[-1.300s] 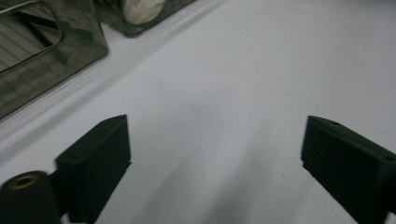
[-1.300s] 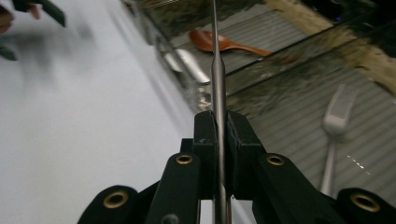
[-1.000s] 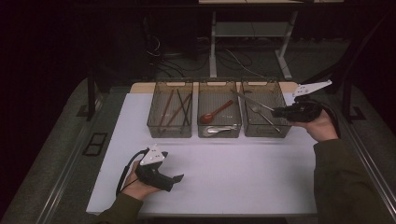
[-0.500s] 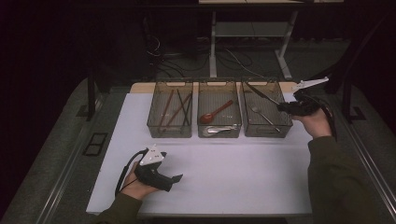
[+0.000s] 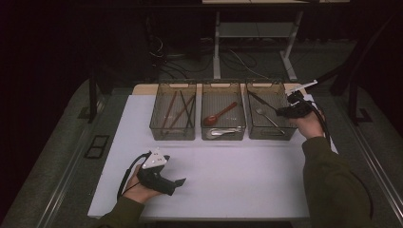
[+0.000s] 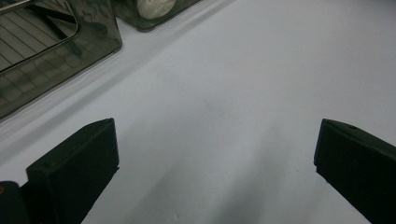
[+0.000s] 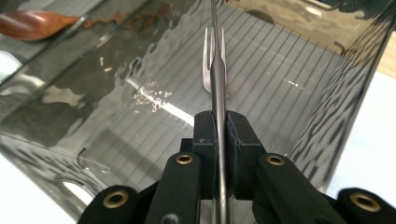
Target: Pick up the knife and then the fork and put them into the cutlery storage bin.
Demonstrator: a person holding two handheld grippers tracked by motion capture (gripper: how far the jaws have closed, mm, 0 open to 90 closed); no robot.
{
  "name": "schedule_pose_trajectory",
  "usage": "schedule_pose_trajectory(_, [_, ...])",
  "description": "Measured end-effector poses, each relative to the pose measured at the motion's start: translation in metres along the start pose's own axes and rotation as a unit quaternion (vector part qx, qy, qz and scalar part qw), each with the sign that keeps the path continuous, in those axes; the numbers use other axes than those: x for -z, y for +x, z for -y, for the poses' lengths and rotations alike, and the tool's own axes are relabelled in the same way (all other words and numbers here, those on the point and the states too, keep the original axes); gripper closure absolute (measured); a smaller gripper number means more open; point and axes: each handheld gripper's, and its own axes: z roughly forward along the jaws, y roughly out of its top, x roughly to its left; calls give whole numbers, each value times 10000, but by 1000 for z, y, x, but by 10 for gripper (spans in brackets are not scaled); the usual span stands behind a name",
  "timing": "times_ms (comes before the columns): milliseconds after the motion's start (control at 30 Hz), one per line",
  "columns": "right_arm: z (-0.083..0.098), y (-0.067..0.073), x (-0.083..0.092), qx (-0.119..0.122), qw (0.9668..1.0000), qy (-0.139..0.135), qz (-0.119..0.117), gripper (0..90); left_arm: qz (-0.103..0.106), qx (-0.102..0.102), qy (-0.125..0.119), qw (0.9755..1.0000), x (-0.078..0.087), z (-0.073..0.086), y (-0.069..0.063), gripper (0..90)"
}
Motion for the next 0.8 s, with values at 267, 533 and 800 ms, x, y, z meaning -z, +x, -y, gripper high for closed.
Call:
schedule_pose_trajectory(267, [1,2,-12,-8,9997,229,55,831,23,-36,42,10000,-1,0,0,0])
schedule_pose_trajectory(533, [2,4,-17,11,9996,260,81,792,35,-12,40,10000,-1,1,1,0])
schedule_pose_trajectory(800, [2,2,-11,-53,10000,67,39,630,31,19,21,10000,-1,1,1,0])
